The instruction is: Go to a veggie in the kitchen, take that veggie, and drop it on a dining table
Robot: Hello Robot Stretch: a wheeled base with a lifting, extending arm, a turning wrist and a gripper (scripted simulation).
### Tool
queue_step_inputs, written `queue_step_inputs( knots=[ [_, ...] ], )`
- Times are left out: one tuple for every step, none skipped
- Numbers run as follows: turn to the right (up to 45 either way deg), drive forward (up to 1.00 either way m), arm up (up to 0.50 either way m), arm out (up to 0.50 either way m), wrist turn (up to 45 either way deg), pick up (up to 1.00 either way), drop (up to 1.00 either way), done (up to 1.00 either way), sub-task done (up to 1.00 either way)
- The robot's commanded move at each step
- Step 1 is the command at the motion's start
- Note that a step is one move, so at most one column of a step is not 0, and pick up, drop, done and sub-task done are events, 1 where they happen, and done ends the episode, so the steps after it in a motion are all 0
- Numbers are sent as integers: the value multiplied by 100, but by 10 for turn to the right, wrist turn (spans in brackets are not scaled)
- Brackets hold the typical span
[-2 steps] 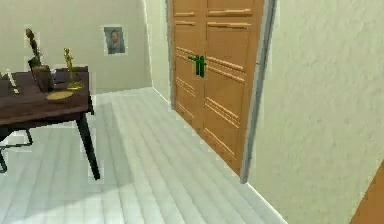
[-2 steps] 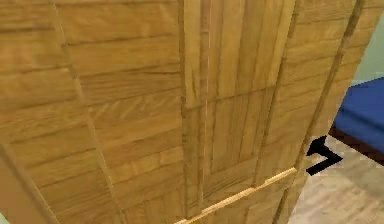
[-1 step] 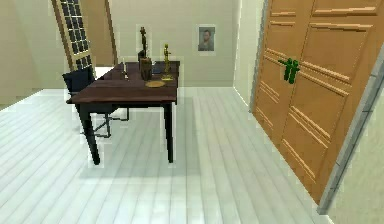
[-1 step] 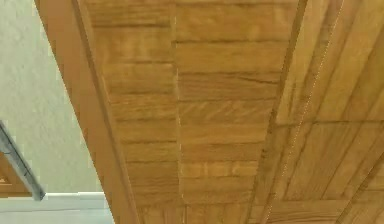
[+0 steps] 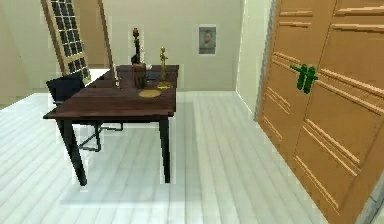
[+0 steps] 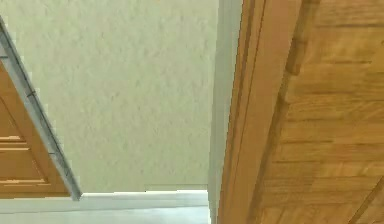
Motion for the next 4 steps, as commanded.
queue_step_inputs(
  knots=[
    [-420, 0, 0, 0, 0, 0, 0, 0, 0],
    [0, 40, 0, 0, 0, 0, 0, 0, 0],
    [-90, 0, 0, 0, 0, 0, 0, 0, 0],
    [0, 100, 0, 0, 0, 0, 0, 0, 0]
  ],
)
